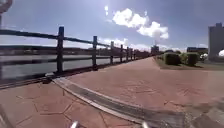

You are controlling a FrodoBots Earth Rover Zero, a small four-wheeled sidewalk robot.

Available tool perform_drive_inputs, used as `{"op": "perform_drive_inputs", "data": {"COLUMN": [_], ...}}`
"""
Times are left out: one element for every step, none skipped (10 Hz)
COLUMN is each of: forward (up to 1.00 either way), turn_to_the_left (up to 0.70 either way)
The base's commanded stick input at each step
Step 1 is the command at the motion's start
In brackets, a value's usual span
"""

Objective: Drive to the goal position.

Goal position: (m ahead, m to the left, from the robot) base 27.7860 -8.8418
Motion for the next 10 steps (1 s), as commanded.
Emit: {"op": "perform_drive_inputs", "data": {"forward": [0.85,0.85,0.85,0.85,0.85,0.85,0.85,0.85,0.85,0.85], "turn_to_the_left": [-0.34,-0.34,-0.34,-0.34,-0.15,0.00,0.00,0.00,0.00,0.00]}}
